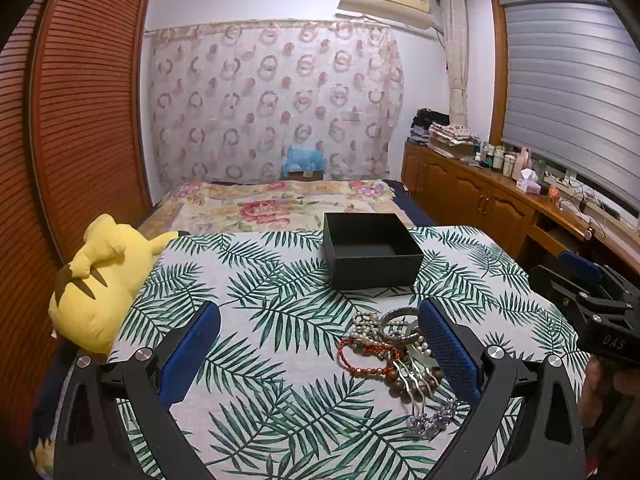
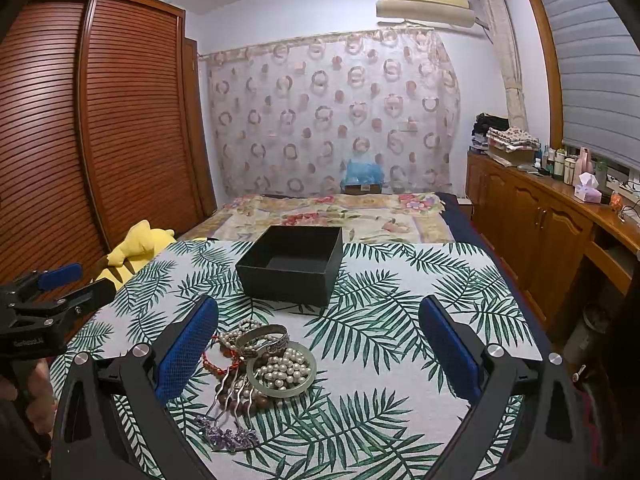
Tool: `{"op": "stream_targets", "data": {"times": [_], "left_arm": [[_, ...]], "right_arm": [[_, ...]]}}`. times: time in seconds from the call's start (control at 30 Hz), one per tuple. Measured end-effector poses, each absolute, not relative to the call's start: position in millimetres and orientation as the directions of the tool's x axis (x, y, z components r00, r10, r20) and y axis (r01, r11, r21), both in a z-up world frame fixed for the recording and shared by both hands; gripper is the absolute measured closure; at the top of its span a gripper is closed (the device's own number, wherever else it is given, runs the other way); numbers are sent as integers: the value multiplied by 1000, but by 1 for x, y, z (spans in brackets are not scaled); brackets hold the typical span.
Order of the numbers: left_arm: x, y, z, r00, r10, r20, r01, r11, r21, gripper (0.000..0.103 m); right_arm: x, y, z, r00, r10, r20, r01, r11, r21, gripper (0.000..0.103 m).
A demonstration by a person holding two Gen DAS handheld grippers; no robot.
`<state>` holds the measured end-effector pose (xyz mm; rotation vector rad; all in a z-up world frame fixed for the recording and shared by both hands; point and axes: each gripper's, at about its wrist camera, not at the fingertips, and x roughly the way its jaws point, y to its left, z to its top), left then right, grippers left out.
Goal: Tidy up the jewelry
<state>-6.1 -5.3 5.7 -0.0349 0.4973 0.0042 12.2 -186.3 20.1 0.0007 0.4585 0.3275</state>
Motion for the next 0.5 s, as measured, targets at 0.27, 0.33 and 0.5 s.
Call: {"op": "stream_targets", "data": {"times": [0.27, 0.33, 0.5], "left_arm": [[-6, -5, 6, 879, -6, -478, -12, 999, -34, 8], [-6, -5, 6, 879, -6, -477, -12, 999, -34, 7], [-6, -6, 6, 880, -7, -476, -11, 999, -36, 8]], "right_arm": [[13, -187, 20, 846, 310, -434, -310, 948, 75, 2], [13, -187, 20, 846, 310, -435, -310, 948, 74, 2], [13, -187, 20, 846, 310, -434, -310, 948, 73, 2]]}}
